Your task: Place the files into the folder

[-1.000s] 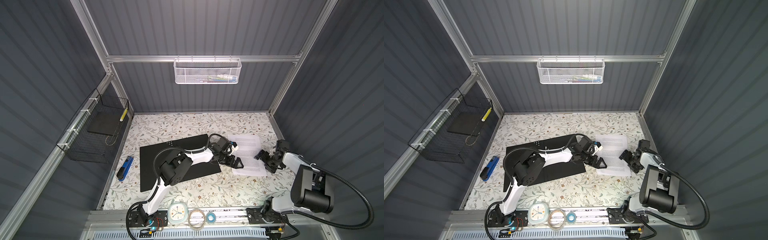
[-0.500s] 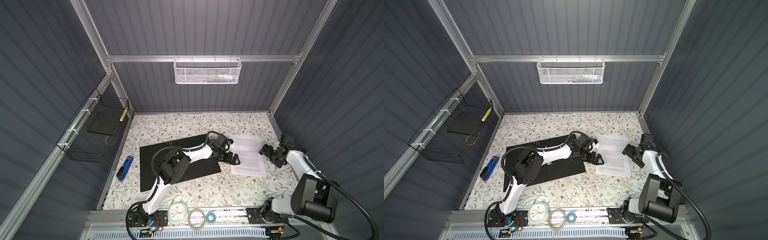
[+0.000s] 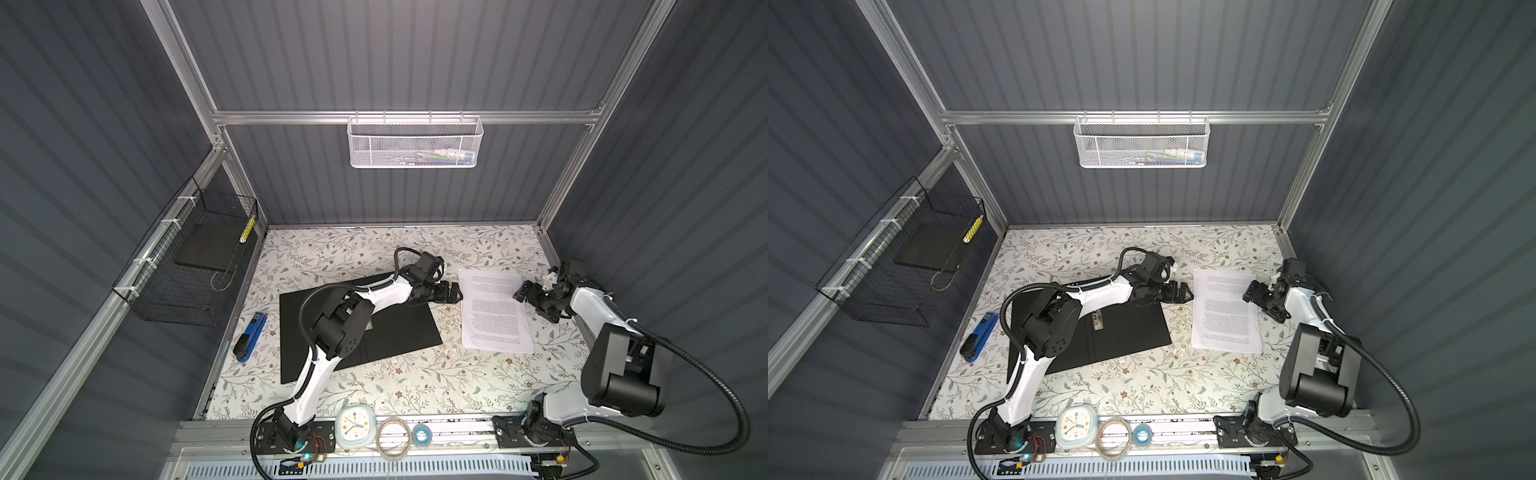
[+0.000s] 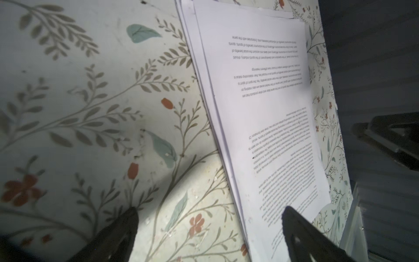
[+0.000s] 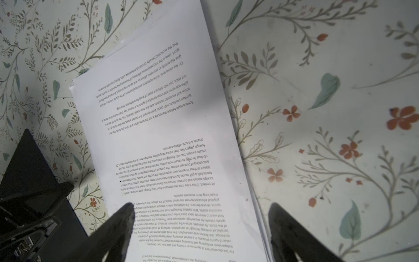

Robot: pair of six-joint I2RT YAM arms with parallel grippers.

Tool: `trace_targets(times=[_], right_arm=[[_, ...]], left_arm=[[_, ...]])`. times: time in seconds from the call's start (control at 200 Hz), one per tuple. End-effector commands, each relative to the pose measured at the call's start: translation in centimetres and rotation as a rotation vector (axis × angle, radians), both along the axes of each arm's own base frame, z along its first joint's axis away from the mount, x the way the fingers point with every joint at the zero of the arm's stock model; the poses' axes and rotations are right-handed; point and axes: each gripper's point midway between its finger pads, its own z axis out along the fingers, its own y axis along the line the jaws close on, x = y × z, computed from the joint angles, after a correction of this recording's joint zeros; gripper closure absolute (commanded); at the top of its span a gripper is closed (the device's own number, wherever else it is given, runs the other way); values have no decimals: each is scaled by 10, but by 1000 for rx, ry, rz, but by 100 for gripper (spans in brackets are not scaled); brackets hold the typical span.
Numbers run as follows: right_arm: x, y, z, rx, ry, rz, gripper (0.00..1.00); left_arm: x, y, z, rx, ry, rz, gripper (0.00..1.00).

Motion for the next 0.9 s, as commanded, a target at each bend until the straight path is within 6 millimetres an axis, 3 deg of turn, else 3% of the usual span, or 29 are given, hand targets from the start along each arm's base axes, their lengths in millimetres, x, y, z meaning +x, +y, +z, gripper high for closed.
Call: trace_targets(times=[0.0,0.12,0.345,0.64,0.896], right_arm=[[3,1,-3,-20,-20,43,7],[2,-8,-11,-49,6,17,7],[3,-3,-28,6,40,-1,6],[6,-6,-44,31,75,-15,6],[7,-12,-48,9,94,-26,6]], left_arm=[[-9,-12,-22,13,61,-1,1],[-15,-18,-29,51,36,0,1],[-21,-27,-46,75,74,-13,1],[-30,-18,-70,148,105,1,1],[-37,-27,-72,131,117,-23,1]])
